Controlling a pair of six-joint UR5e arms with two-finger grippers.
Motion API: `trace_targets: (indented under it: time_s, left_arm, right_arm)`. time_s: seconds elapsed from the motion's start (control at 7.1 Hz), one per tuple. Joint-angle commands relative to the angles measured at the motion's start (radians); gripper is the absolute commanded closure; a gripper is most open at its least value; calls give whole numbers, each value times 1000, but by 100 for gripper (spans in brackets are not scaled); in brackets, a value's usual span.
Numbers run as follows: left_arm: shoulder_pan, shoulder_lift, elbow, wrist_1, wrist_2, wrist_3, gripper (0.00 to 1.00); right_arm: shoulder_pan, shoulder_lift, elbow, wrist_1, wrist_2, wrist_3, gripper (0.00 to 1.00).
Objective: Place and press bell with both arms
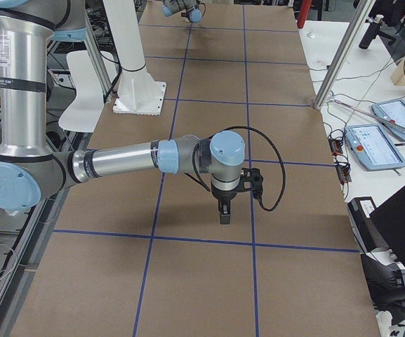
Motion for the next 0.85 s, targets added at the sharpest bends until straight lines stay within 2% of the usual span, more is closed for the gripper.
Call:
trace_targets:
  time_s: [0.0, 0.42, 0.7]
  left_arm:
    - [1, -24, 54, -4, 18, -13, 0]
    - [1, -24, 77, -13, 18, -29, 0]
    - [1, -26, 129, -56, 19, -32, 0]
  right_arm:
    - [0, 1, 3, 0, -1, 0, 0]
    - [0, 5, 6, 0, -1, 0, 0]
    - [0, 7, 7, 0, -3, 0, 0]
